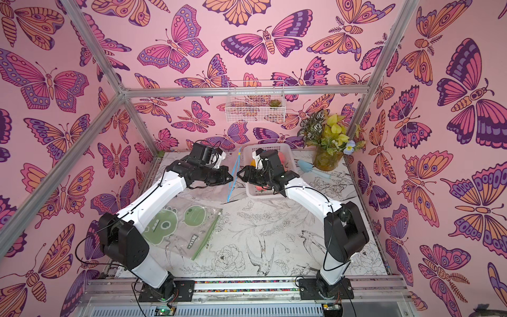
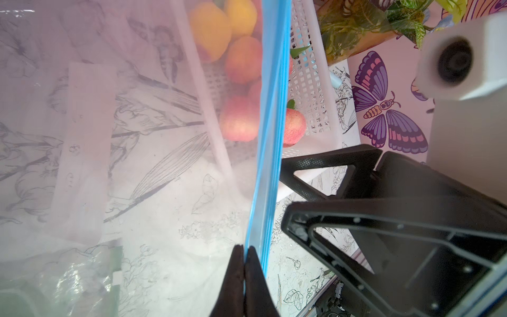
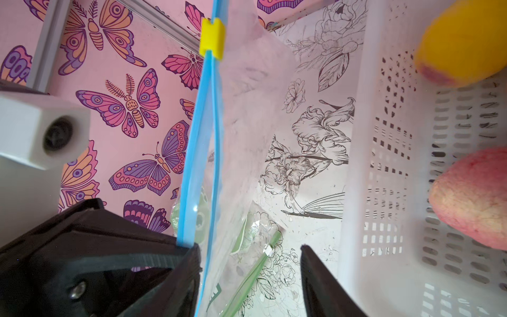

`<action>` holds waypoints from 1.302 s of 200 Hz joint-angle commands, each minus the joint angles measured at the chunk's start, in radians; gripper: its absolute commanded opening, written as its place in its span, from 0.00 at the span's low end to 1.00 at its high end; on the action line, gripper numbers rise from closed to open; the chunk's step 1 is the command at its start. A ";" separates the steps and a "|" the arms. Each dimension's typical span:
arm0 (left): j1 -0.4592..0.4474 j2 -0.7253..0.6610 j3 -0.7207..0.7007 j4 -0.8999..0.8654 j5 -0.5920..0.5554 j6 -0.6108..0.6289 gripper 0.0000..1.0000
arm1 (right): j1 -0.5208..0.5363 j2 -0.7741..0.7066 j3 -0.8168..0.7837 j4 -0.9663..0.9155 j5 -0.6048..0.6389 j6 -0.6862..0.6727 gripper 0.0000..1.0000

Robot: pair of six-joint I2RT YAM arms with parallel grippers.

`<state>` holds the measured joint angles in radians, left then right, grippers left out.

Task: Place the peach in a zip-top bag and seal the zipper
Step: Open the zipper of the food storage bag at the center of the board.

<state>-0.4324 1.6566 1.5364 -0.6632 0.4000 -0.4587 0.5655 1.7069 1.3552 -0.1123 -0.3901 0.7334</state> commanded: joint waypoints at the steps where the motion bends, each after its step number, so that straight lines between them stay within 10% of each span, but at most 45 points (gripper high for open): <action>1: -0.003 -0.011 -0.002 -0.008 0.001 -0.005 0.00 | 0.010 -0.008 0.024 0.022 -0.013 0.004 0.56; 190: -0.003 -0.002 0.040 0.025 0.079 0.004 0.00 | 0.082 0.173 0.290 -0.345 0.273 -0.128 0.54; 260: 0.007 -0.015 0.125 -0.081 -0.132 0.105 0.00 | 0.101 0.189 0.353 -0.511 0.573 -0.190 0.54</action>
<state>-0.4316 1.6569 1.6253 -0.6765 0.4011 -0.4202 0.6632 1.8992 1.6676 -0.5156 0.0223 0.5800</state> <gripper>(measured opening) 0.040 0.546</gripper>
